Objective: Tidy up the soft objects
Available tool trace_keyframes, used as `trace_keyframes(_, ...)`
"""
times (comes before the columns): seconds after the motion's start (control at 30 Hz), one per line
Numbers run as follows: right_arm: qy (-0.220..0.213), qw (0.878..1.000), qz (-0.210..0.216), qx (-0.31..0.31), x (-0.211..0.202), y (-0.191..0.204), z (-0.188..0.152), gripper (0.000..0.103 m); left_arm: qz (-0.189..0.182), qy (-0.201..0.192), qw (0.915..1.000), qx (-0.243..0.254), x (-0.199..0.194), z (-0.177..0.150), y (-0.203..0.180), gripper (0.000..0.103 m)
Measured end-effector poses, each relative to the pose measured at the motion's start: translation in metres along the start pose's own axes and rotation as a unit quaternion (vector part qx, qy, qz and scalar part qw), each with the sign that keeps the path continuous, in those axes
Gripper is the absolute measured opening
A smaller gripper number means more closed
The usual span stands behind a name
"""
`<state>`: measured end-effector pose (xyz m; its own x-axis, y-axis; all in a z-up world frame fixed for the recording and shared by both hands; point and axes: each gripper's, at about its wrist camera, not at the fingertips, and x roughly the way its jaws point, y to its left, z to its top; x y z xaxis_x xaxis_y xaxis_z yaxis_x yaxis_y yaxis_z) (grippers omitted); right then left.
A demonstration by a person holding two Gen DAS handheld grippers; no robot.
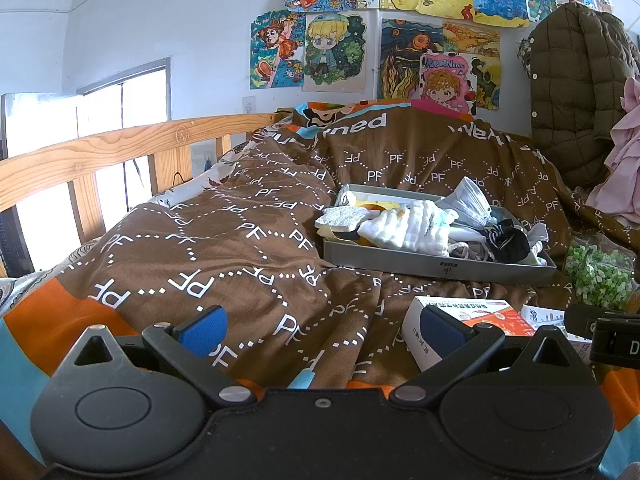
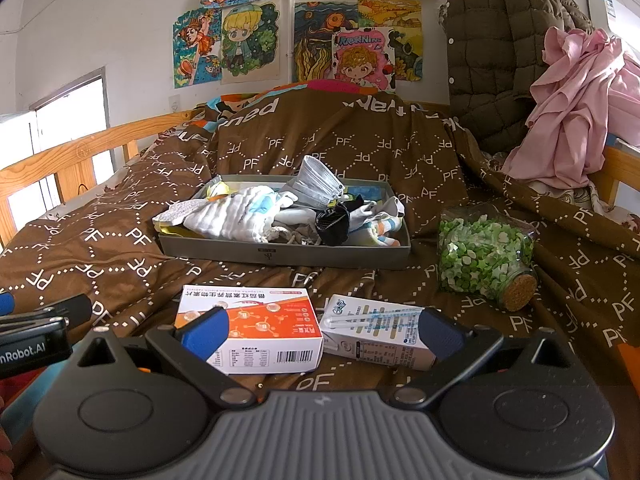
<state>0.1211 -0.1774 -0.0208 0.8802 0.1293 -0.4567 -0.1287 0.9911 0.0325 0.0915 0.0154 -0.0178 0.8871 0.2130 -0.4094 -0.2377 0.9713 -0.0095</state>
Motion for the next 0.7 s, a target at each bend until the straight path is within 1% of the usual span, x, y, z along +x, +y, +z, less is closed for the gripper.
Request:
trace_keyframes(0.57, 0.000, 1.000, 0.000, 0.000, 0.0001, -0.0001, 0.0001, 0.103, 0.001, 0.001, 1.0000, 0.001, -0.0003, 0.0003, -0.0010, 0.102)
trace_keyframes(0.7, 0.000, 1.000, 0.000, 0.000, 0.0001, -0.0002, 0.0002, 0.103, 0.014, 0.002, 0.9999, 0.007, 0.0000, -0.0012, -0.0010, 0.102)
